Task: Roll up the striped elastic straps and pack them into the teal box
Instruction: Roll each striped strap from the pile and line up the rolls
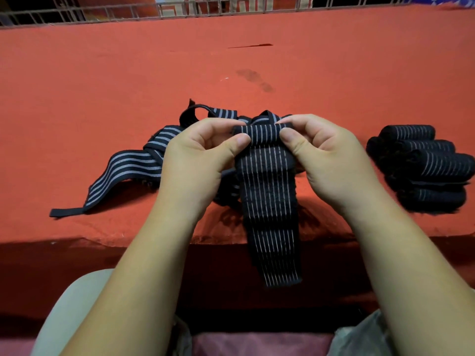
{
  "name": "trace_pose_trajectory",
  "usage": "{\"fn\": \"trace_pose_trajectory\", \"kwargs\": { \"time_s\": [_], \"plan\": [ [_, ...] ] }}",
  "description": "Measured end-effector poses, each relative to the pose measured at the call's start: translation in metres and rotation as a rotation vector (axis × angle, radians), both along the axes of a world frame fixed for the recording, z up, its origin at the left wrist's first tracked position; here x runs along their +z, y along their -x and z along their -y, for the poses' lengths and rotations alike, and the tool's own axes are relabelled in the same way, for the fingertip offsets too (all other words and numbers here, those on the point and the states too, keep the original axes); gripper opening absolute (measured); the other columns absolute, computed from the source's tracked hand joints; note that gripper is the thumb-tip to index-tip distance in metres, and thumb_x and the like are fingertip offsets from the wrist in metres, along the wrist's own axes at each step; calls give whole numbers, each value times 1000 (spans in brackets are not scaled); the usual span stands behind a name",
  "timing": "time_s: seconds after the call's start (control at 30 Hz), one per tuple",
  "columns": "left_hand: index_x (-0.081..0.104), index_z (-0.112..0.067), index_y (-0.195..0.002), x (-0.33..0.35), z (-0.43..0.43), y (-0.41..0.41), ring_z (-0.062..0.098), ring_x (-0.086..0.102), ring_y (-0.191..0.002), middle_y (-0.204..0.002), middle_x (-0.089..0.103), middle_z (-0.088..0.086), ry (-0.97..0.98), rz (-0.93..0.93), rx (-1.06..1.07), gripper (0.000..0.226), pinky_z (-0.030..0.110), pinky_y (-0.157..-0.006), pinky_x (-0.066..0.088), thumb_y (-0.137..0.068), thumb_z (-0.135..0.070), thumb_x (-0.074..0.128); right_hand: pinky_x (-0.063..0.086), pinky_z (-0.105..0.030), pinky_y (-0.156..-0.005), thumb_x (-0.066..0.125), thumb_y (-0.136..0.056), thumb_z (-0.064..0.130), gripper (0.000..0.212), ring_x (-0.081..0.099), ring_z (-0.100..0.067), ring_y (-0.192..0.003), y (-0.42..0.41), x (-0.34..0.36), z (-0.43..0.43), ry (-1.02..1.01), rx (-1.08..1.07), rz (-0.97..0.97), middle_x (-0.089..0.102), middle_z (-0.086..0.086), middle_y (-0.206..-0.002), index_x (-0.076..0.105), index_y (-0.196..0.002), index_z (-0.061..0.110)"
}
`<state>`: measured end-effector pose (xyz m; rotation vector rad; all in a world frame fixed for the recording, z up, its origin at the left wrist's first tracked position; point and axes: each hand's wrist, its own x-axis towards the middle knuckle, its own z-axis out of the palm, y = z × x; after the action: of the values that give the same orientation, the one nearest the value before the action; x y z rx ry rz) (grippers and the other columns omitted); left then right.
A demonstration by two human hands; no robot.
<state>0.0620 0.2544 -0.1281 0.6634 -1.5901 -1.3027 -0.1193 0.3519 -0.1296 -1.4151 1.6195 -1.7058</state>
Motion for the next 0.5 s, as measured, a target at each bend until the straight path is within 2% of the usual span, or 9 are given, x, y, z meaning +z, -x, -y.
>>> {"fn": "trace_pose_trajectory", "kwargs": {
  "time_s": [0.07,0.17,0.3,0.4,0.47,0.5],
  "plan": [
    [80,-12,-109,0,0,2,-3,65,-64,-78,76,-10,2,10,14,14,13,-58,50,-97,-5,77,60,-28,-85,63,-108,15,15,74,-7,-91,0,-1,3,13,-18,-2,80,7,-102,75,-112,23],
    [80,-17,-110,2,2,2,1,67,-65,-81,76,-7,-17,22,13,14,17,-59,52,-98,-10,78,59,-29,-78,64,-108,14,14,72,-9,-88,1,0,6,25,0,41,79,6,-101,74,-113,20],
    [79,-18,-117,1,3,2,16,79,-93,-102,82,3,-50,27,-15,19,31,-78,61,-99,-18,79,55,-25,-69,66,-106,11,15,70,-12,-83,1,0,6,58,10,58,76,-1,-97,74,-116,19],
    [79,-21,-116,0,3,1,31,79,-101,-103,81,8,-44,29,-47,17,47,-84,63,-100,-16,77,56,-26,-67,68,-104,10,17,70,-15,-82,0,0,3,61,36,90,74,-17,-98,74,-116,20],
    [78,-22,-114,0,2,-1,41,77,-105,-105,81,13,-49,14,-78,17,56,-87,61,-100,-12,76,55,-27,-67,67,-106,17,14,66,-16,-80,0,1,1,43,60,122,72,-16,-94,75,-118,17],
    [78,-22,-112,0,2,-1,38,79,-102,-104,81,13,-58,9,-89,18,52,-84,62,-100,-9,75,55,-30,-69,66,-107,25,17,65,-16,-80,0,0,1,29,52,129,72,-12,-94,76,-117,17]
  ]
}}
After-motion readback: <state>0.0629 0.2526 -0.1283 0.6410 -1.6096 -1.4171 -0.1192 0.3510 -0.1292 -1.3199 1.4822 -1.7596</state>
